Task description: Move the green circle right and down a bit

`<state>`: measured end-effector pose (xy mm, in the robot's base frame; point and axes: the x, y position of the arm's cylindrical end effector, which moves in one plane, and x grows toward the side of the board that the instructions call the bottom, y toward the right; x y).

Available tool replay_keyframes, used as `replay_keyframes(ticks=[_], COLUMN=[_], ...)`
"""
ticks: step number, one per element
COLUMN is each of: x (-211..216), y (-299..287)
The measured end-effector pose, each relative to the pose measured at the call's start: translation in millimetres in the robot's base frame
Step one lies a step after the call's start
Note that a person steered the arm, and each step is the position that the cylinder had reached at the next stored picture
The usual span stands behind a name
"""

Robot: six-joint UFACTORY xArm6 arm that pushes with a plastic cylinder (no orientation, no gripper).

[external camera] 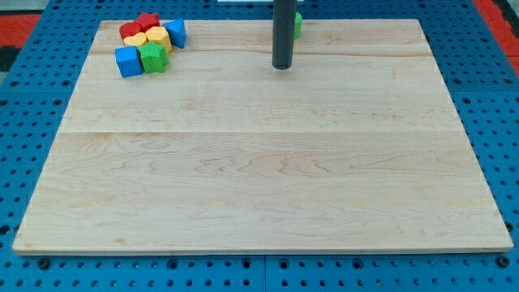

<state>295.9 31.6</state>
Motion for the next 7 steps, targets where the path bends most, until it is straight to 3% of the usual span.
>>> replay_keyframes(ticks=[2,3,6,7], x=[-75,-104,-103,-102], y=[-101,-96,-48,-3])
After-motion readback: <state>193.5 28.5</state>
